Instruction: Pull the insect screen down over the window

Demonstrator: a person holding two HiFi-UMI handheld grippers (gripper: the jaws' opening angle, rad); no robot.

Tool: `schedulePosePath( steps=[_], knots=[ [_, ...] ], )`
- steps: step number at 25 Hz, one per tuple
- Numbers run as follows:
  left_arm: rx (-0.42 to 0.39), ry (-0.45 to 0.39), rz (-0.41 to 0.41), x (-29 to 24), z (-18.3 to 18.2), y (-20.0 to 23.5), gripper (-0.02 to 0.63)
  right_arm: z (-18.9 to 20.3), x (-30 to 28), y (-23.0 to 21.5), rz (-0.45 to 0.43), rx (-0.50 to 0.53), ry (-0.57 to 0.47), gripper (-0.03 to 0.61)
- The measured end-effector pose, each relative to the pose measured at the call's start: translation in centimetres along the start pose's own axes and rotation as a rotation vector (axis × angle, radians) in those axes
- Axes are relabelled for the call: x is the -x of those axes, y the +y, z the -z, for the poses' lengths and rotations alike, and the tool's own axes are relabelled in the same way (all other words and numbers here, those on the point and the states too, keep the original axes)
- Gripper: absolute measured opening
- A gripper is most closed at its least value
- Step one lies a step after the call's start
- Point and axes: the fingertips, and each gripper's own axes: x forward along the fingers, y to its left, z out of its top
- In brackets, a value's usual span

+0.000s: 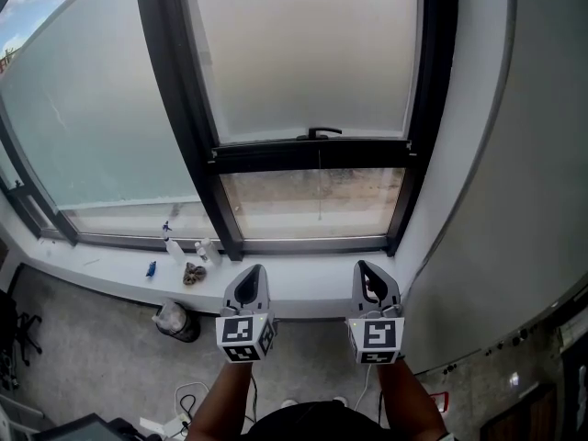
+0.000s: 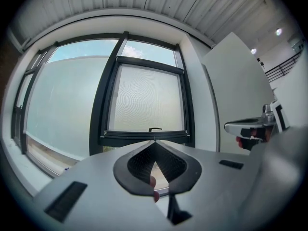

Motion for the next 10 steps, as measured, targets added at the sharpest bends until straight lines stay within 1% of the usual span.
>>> schedulePosePath(
  steps=[10],
  knots=[
    [-0.021, 0.013, 0.028, 0.4, 0.7, -1.6, 0.003, 1.0, 0.6, 0.2, 0.0, -0.019, 0.013, 0.003]
  ],
)
